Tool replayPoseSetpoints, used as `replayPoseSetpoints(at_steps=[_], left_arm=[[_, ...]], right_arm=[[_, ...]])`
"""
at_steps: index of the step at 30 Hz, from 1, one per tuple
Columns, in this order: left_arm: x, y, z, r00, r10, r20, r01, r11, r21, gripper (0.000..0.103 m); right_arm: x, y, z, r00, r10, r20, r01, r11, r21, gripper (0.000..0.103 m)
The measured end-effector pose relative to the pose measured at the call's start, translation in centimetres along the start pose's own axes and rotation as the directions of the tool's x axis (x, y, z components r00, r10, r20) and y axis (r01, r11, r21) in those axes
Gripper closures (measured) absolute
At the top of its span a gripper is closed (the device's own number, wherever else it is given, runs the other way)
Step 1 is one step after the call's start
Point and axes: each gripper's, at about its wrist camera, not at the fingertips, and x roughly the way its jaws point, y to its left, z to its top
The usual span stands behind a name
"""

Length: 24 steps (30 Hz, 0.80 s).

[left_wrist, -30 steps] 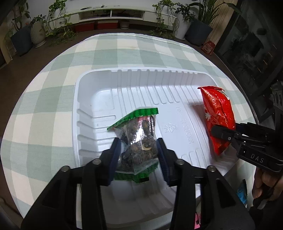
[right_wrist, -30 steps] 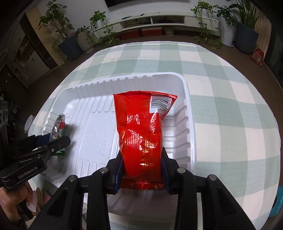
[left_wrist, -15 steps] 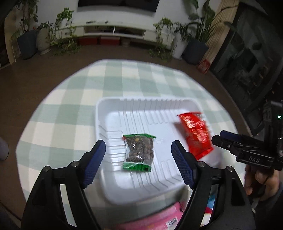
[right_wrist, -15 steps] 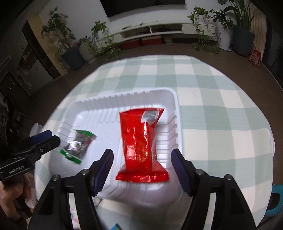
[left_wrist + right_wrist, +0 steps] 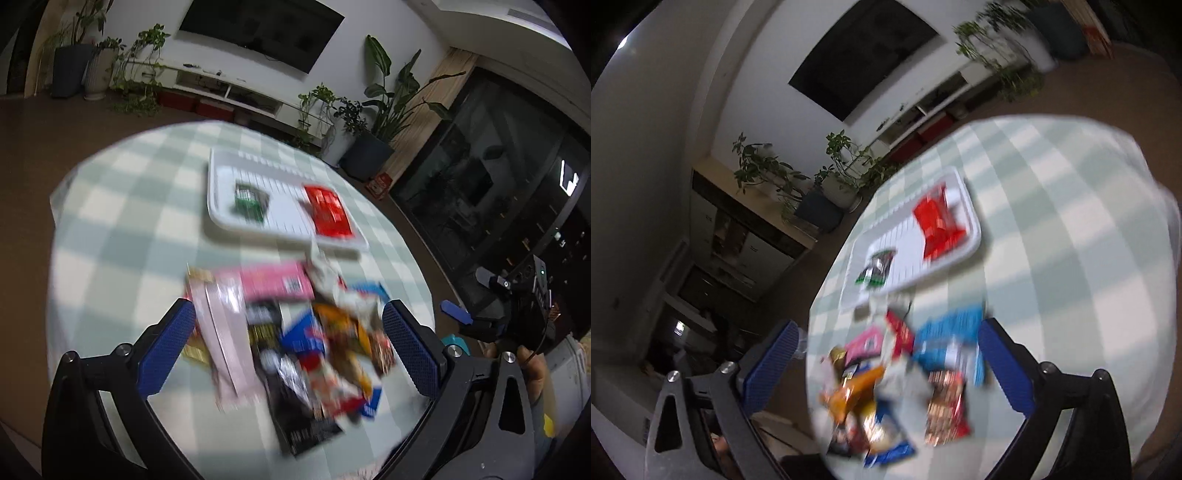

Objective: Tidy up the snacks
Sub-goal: 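Move both grippers back over the snack pile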

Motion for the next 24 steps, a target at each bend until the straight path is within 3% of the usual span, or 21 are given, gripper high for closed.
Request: replayPoseSetpoints(at_steps=[3, 5, 8, 12, 15, 18, 24], left_arm=[[0.1, -1.0, -4.1, 0.999, -0.004, -0.043, 0.003, 1.0, -0.028, 0.0], [-0.6, -2.6, -5.2, 1.0, 0.001, -0.009, -0.001, 1.0, 0.013, 0.0], [-0.8, -4.0, -6.3, 0.998, 0.061, 0.004, -0.061, 0.996, 0.07, 0.0], [0.0, -4.1, -7.6, 0.989, 0.132, -0.07, -0.128, 0.99, 0.058, 0.0], [1.2, -3.0, -7.7, 0.974, 0.16, -0.161, -0.165, 0.986, -0.015, 0.0], [1.5, -2.5, -7.5, 0.969, 0.176, -0.176, -0.184, 0.982, -0.031, 0.0], [1.8, -2.8, -6.0, 0.971, 0.184, -0.154, -0.189, 0.982, -0.019, 0.001]], right_arm=[[-0.7, -0.2, -4.0, 1.0, -0.001, -0.018, 0.001, 1.0, 0.026, 0.003], [-1.0, -0.1, -6.2, 1.0, -0.013, -0.027, 0.013, 1.0, 0.01, 0.003], [-0.6, 0.5, -8.3, 0.997, -0.05, -0.055, 0.047, 0.998, -0.048, 0.003], [-0.8, 0.9, -9.1, 0.991, -0.126, -0.045, 0.12, 0.987, -0.107, 0.004], [-0.7, 1.0, -9.5, 0.982, -0.188, -0.022, 0.183, 0.972, -0.149, 0.013], [-0.3, 0.8, -9.8, 0.976, -0.218, -0.028, 0.21, 0.962, -0.174, 0.021], [0.2, 1.3, -10.4, 0.971, -0.237, -0.017, 0.226, 0.945, -0.235, 0.025]])
